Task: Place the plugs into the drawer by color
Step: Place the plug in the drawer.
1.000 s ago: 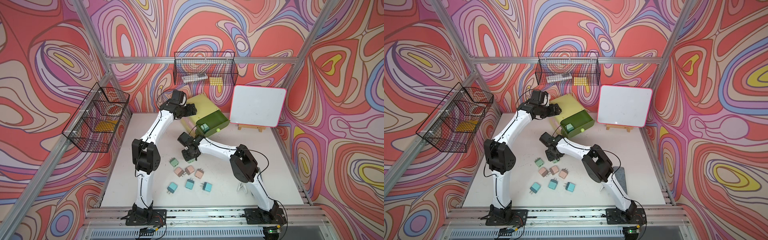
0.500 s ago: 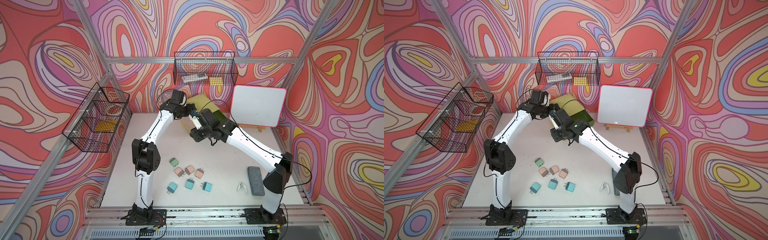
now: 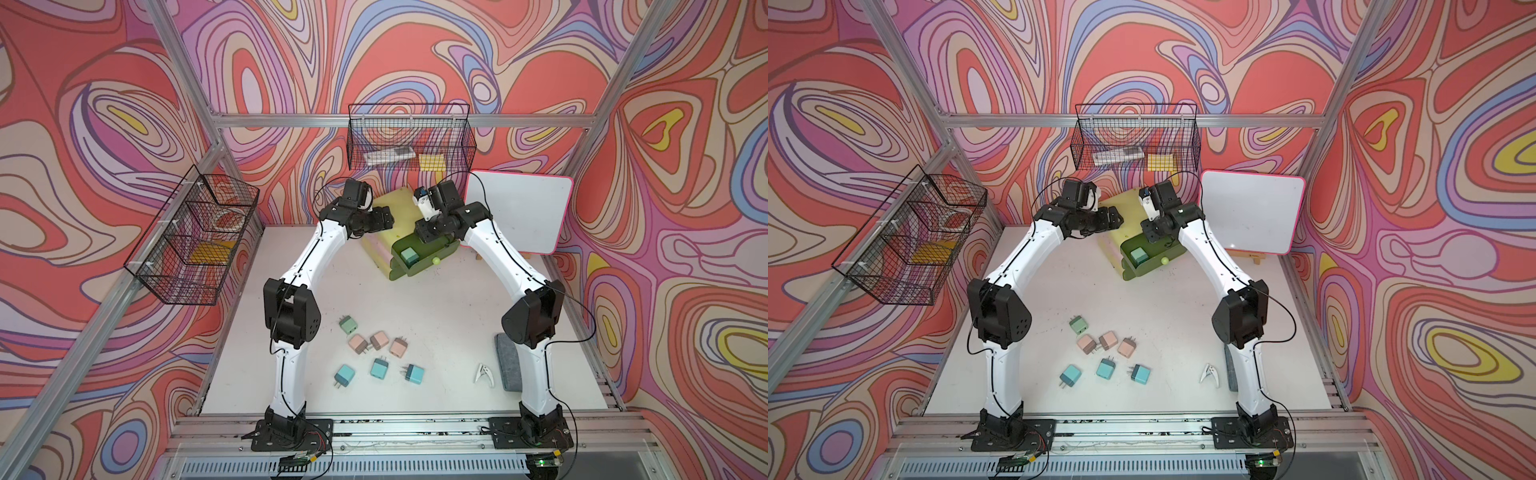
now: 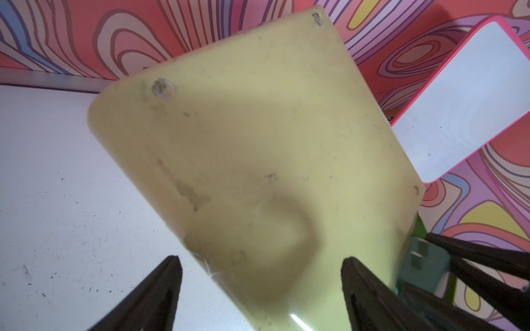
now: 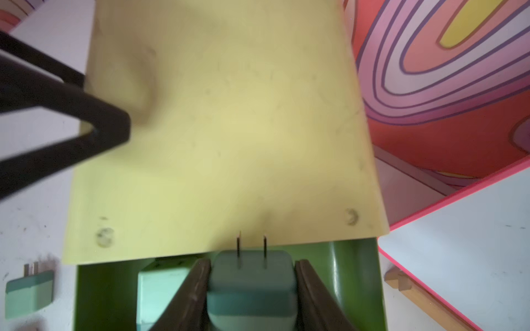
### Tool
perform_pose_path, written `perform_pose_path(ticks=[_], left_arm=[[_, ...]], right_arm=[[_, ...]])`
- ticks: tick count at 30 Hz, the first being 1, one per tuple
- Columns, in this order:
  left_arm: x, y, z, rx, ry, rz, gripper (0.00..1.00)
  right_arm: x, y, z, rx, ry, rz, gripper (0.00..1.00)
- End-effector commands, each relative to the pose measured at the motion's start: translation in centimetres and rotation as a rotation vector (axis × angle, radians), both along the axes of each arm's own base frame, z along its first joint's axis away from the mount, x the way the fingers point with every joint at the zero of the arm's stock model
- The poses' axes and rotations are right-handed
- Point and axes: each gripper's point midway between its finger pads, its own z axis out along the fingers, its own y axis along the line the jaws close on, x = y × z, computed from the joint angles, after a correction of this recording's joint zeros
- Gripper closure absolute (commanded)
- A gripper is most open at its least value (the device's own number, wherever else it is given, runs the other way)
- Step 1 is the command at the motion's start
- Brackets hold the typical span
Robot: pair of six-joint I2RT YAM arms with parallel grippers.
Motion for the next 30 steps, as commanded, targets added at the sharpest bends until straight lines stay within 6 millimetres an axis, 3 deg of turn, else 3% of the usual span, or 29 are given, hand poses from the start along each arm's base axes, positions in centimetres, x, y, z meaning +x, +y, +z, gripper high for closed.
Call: perform_pose_path(ticks=[1,17,30], left_arm=[[-0.2,0.3,1.0,0.002,-0.010,-0.007,0.13],[0.1,0.2,-0.2,0.005,0.015,-0.006,0.13],[0.0,0.3,0.3,0.005,0.005,-0.006,0.14]], right_arm=[[-0.6,0.6,-0.1,0.008,0.014,0.047,0.72],[-2.2,-0.4,-1.0,-0.008,0.074,0.031,0.72],[-1.0,-0.4,-2.2,-0.008,0.074,0.017,0.63]])
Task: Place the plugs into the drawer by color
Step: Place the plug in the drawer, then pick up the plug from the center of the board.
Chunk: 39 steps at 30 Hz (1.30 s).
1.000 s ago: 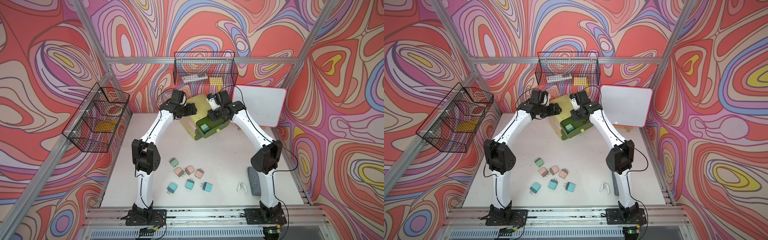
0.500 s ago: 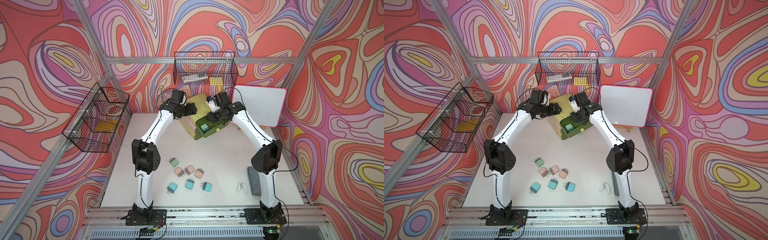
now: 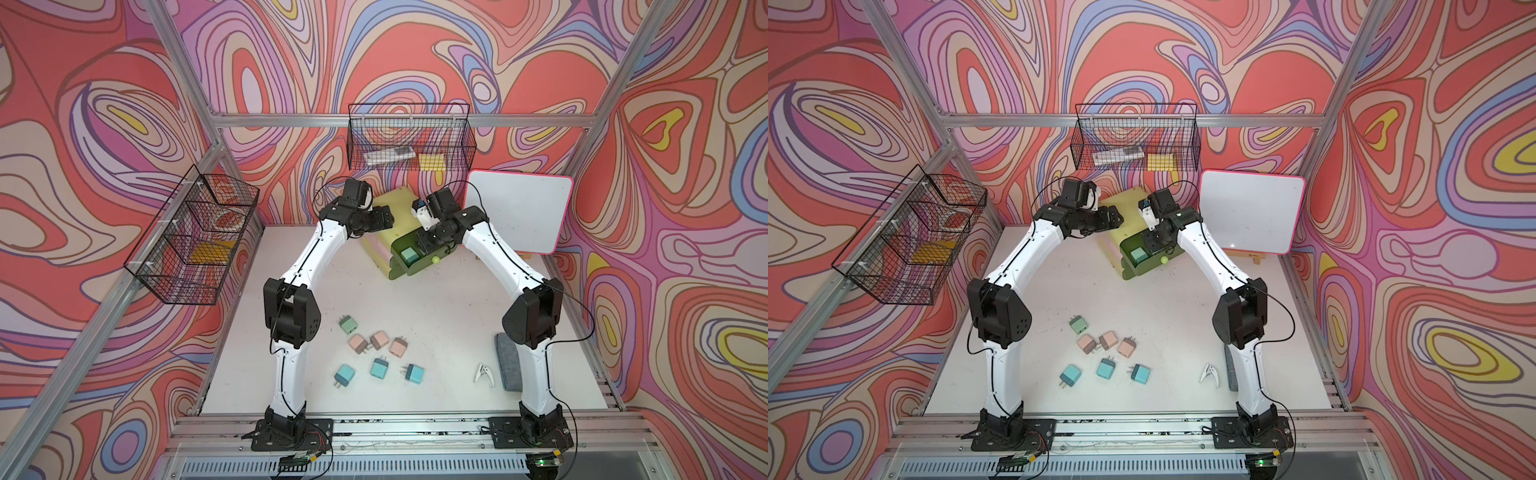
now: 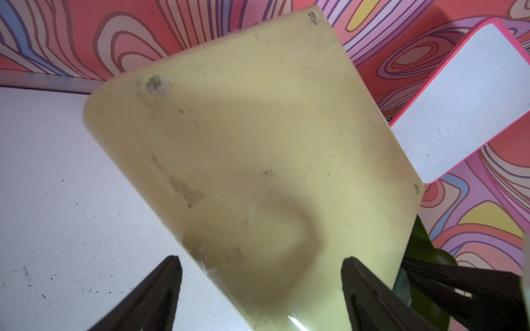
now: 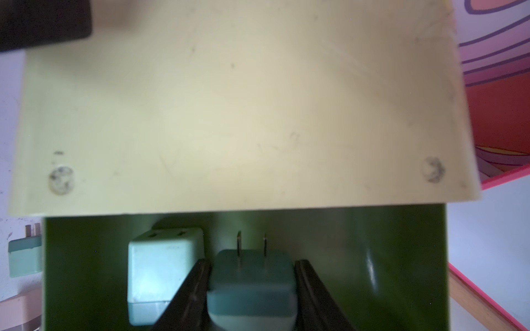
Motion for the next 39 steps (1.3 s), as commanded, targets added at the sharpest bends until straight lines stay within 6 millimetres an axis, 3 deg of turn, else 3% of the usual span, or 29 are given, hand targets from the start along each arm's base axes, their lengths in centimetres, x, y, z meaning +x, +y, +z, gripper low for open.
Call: perform_pose_path(ticks=[1,8,14,18,22,25,28,33,36,39], left_arm=[[-0.1,0.4,0.2,0.007,0.008,-0.004,0.14],[-0.1,0.6,0.8,0.018,-0.011,0.000,0.13],[-0.1,0.7,0.8,0.024,-0.013,0.004,0.13],[-0.2,0.9,0.9,0.033,-0.015,0.005,0.13],[-0.1,0.9,0.6,0.038,-0.011,0.006,0.13],[0.0,0.9,0.6,0.038,-0.015,0.008,0.13],[0.1,0.9,0.8,0.038,-0.020,0.009,0.13],[0.1,1.0,0.9,0.038,-0.022,0.011,0.13],[0.0,1.0,0.8,0.044,-0.019,0.011,0.13],[-0.1,1.1,1.1,0.047,-0.024,0.012,0.13]], right_arm=[[0.7,0.0,0.4,0.017,-0.019,-0.005,0.61],[0.8,0.2,0.7,0.029,-0.026,-0.002,0.54],[0.6,0.2,2.3,0.043,-0.047,0.002,0.44],[0.0,0.2,4.5,0.072,-0.069,0.005,0.41],[-2.9,1.9,7.6,0.164,-0.085,0.050,0.41],[-6.4,4.5,8.1,0.186,-0.124,0.085,0.41],[-10.2,7.8,6.4,0.213,-0.088,0.119,0.43],[-16.0,13.9,1.4,0.229,0.015,0.186,0.47],[-18.1,16.2,-2.0,0.251,0.097,0.197,0.47],[-19.1,17.3,-5.0,0.232,0.163,0.182,0.49]])
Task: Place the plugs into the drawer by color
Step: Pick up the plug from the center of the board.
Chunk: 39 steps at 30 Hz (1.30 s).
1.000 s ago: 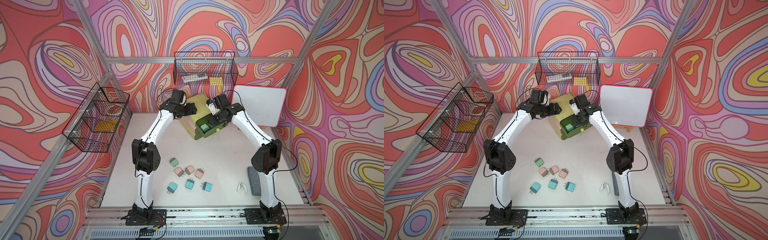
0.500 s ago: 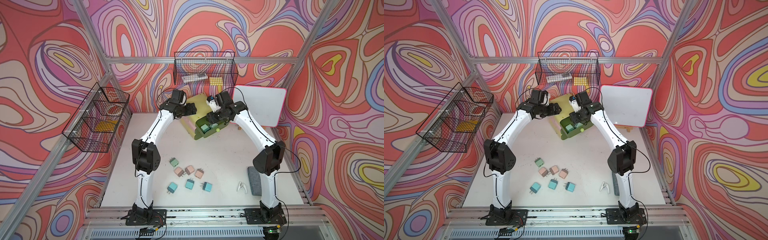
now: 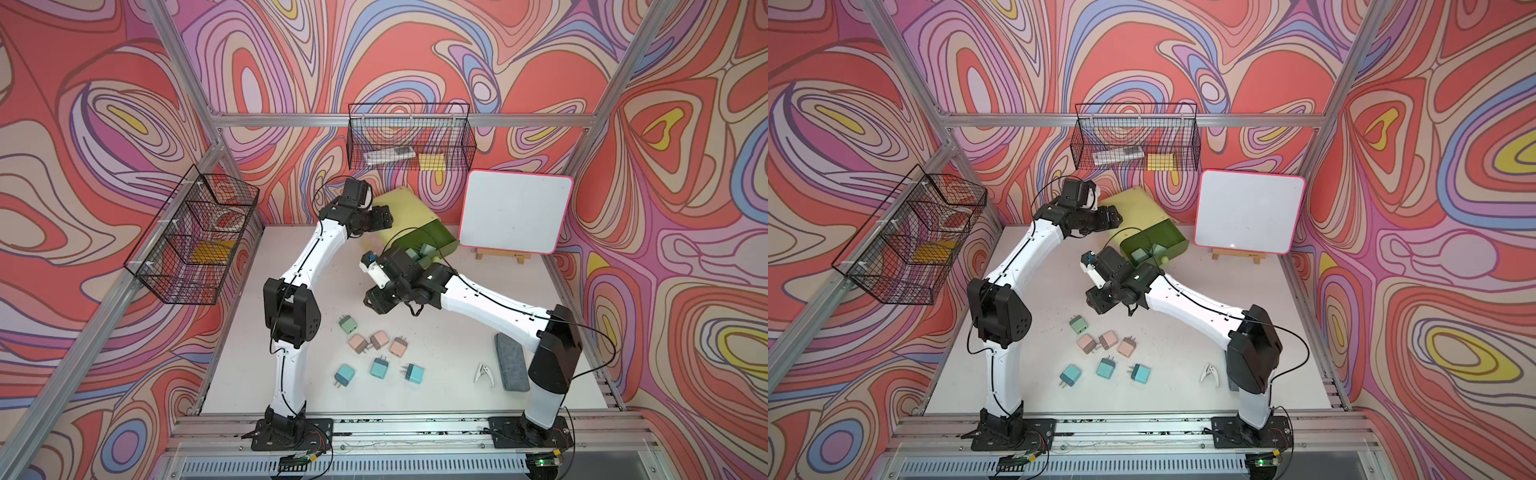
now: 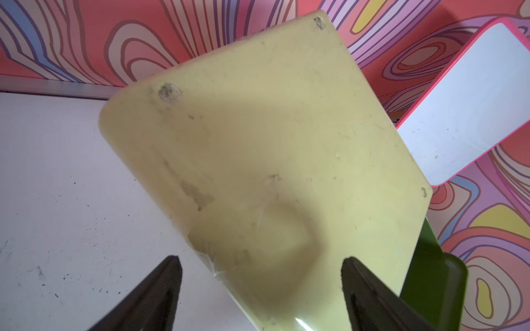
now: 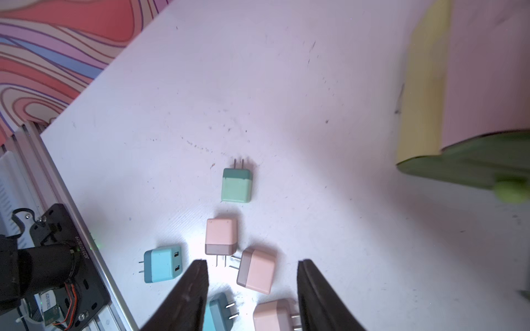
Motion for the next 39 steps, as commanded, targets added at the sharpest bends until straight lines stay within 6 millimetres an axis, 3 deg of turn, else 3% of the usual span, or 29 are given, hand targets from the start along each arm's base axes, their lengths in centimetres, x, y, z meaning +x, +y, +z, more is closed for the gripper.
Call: perform_pose_path(ticks=[1,5,12,39], left_arm=[[-0.3,0.8,1.2,0.023,-0.012,0.004,0.13],[-0.4,0.9,1.4,0.026,-0.017,0.004,0.13],[-0.6,1.0,1.6,0.030,-0.017,0.004,0.13],[-0.8,0.7,1.6,0.013,-0.009,-0.003,0.13]], right_arm=[[0.2,1.4,-2.3,0.030,0.061,-0.063,0.49],[-0.7,3.1,-5.5,-0.001,0.127,-0.066,0.49],[-0.6,5.3,-8.7,-0.028,0.182,-0.128,0.46],[1.6,8.2,-15.0,-0.188,0.171,-0.083,0.40]])
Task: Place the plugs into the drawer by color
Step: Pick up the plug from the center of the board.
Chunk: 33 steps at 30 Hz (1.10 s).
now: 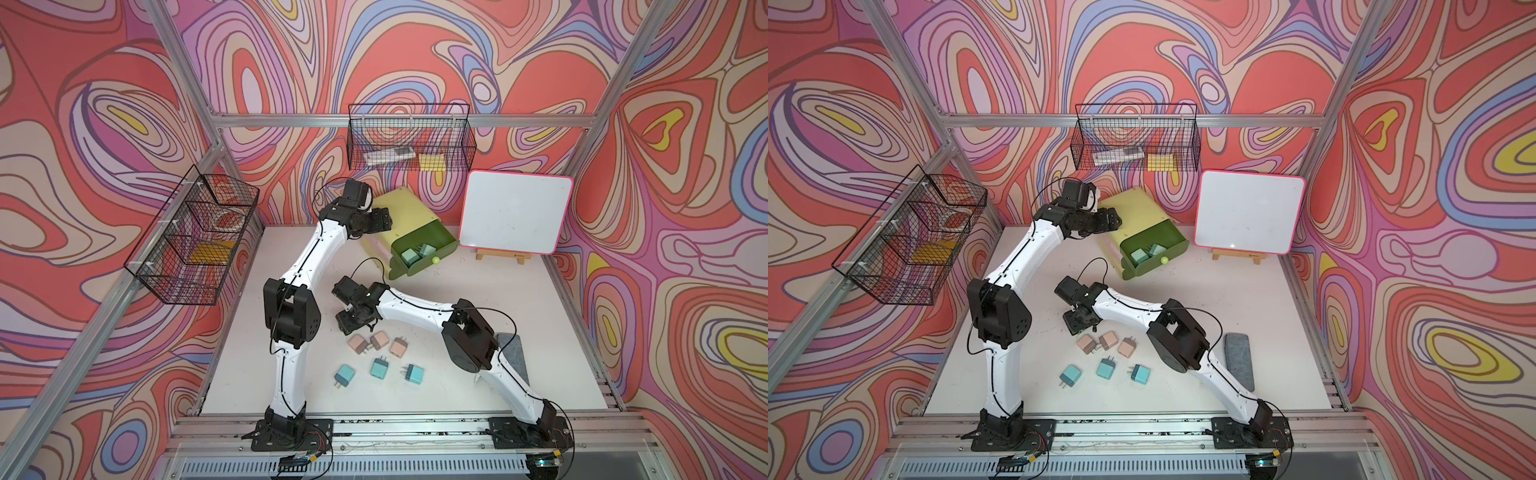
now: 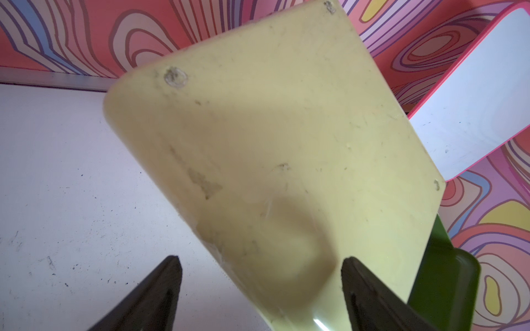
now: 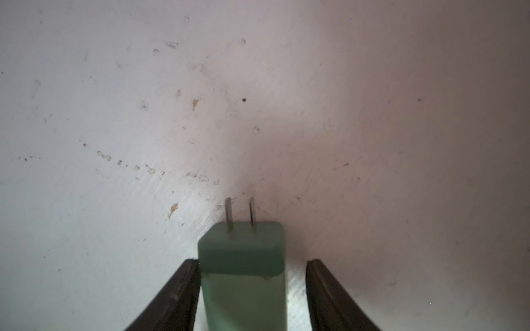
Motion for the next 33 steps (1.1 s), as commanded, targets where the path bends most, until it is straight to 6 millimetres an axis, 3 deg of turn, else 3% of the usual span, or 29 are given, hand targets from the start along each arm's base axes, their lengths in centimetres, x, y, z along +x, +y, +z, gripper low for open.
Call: perform_pose_path(ticks=[1,11,19,27,33], left_arm=[[-0.5,0.4,2.1,-0.008,-0.030,-0.003,0.13],[-0.4,0.4,2.0,-0.007,-0.029,-0.003,0.13],[-0.3,0.4,2.0,-0.009,-0.032,-0.004,0.13],[-0.5,0.5,2.3,-0.009,-0.035,-0.002,0.13],[-0.5,0.3,2.7,-0.025,-0.037,-0.003,0.13]], right_arm=[[0.2,0.1,-0.7,-0.033,-0.014,0.015,0.41],[0.4,0.3,-1.3,-0.043,-0.016,0.019,0.46],[0.4,0.2,0.1,-0.029,-0.030,0.019,0.57],[-0.4,-0.5,5.8,0.093,-0.077,0.001,0.63],[-1.5,-3.5,12.9,0.174,-0.166,-0.038,0.64]])
